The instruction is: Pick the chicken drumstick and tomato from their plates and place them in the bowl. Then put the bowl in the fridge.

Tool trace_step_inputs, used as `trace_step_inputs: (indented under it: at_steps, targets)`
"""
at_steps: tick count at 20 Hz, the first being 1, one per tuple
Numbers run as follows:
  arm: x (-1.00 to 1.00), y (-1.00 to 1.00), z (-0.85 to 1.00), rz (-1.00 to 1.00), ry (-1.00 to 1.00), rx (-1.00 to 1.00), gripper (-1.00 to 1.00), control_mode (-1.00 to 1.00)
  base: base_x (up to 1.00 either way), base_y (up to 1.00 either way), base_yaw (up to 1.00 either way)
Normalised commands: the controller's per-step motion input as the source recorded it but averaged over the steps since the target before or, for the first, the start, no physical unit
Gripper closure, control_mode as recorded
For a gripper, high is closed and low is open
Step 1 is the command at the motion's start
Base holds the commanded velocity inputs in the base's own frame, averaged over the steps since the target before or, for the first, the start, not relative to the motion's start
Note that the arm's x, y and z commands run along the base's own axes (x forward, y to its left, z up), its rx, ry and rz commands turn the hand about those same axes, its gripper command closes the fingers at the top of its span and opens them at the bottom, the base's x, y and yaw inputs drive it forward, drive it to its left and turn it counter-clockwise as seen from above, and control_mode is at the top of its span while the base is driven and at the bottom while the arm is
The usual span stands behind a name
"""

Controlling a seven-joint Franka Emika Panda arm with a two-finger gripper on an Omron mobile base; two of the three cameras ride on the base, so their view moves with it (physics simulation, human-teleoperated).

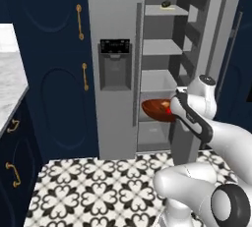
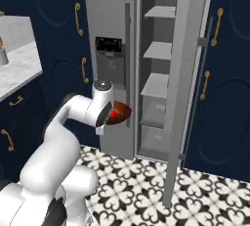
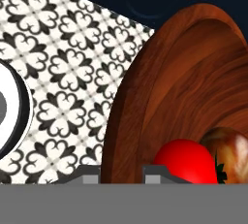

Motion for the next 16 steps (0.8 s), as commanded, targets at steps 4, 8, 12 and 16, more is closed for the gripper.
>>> trace_step_inputs:
  at_steps: [4,8,12,16]
  targets:
    - [0.00,0.00,0.00,0.00,0.00,0.00,1.00,1.00,0.06,0.43,-0.31]
    - [0.00,0.00,0.00,0.00,0.00,0.00,1.00,1.00,0.40,0.43,-0.35]
    - [0.00,0.00,0.00,0.00,0.00,0.00,1.00,1.00,0.87,0.26,-0.06]
    - [0.00,0.00,0.00,0.00,0.00,0.00,1.00,1.00,0.73,0.12,-0.15]
